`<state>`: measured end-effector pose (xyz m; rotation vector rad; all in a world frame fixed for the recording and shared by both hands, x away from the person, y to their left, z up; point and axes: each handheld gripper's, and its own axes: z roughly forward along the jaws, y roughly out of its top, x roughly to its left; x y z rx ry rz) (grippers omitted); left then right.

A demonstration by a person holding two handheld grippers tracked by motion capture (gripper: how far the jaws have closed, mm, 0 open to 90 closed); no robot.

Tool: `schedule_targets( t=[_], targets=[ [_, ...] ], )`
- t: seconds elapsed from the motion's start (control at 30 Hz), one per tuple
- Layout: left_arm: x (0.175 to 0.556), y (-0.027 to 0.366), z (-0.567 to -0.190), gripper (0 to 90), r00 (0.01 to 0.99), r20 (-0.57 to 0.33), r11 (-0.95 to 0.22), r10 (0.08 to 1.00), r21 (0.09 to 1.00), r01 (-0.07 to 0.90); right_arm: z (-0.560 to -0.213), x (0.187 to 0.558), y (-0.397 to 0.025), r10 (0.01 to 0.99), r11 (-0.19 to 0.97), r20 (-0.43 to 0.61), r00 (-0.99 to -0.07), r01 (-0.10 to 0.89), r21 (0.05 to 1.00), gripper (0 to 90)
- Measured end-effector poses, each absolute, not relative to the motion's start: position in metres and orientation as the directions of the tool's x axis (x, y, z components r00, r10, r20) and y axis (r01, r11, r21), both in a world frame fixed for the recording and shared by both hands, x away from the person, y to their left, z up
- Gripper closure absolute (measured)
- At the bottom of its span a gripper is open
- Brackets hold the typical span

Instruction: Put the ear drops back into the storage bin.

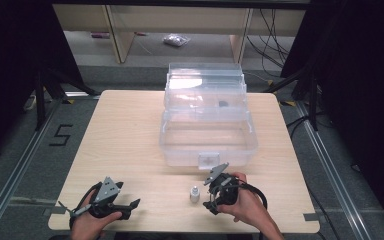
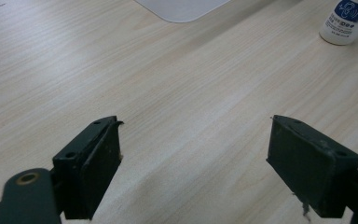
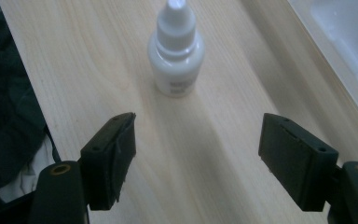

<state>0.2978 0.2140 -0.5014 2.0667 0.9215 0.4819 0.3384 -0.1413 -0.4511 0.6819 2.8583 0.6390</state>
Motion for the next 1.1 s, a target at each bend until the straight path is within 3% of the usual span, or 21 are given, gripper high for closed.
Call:
schedule_targets(
  t=[0.33, 0.83, 0.93, 0.97, 1.1],
  targets=[
    [0.298, 0.215, -0.500, 16.5, 0.666, 0.028, -0.422, 0.746, 0.792, 0.440, -0.449, 0.346, -0.109, 0.393, 0.856, -0.052, -0.918, 0.345, 0.386, 33.7],
    [0.297, 0.215, -0.500, 16.8, 0.666, 0.034, -0.424, 0.745, 0.795, 0.434, -0.454, 0.357, -0.093, 0.347, 0.891, -0.053, -0.936, 0.312, 0.329, 42.7],
    [0.297, 0.215, -0.500, 16.8, 0.667, 0.034, -0.423, 0.744, 0.797, 0.431, -0.454, 0.355, -0.090, 0.382, 0.886, -0.046, -0.923, 0.351, 0.303, 44.6],
    [0.297, 0.214, -0.500, 16.8, 0.664, 0.020, -0.409, 0.748, 0.801, 0.437, -0.455, 0.358, -0.090, 0.342, 0.897, -0.050, -0.938, 0.311, 0.315, 45.7],
    [0.297, 0.214, -0.500, 16.8, 0.665, 0.022, -0.411, 0.747, 0.801, 0.435, -0.456, 0.360, -0.087, 0.336, 0.908, -0.071, -0.939, 0.304, 0.289, 48.8]
  ],
)
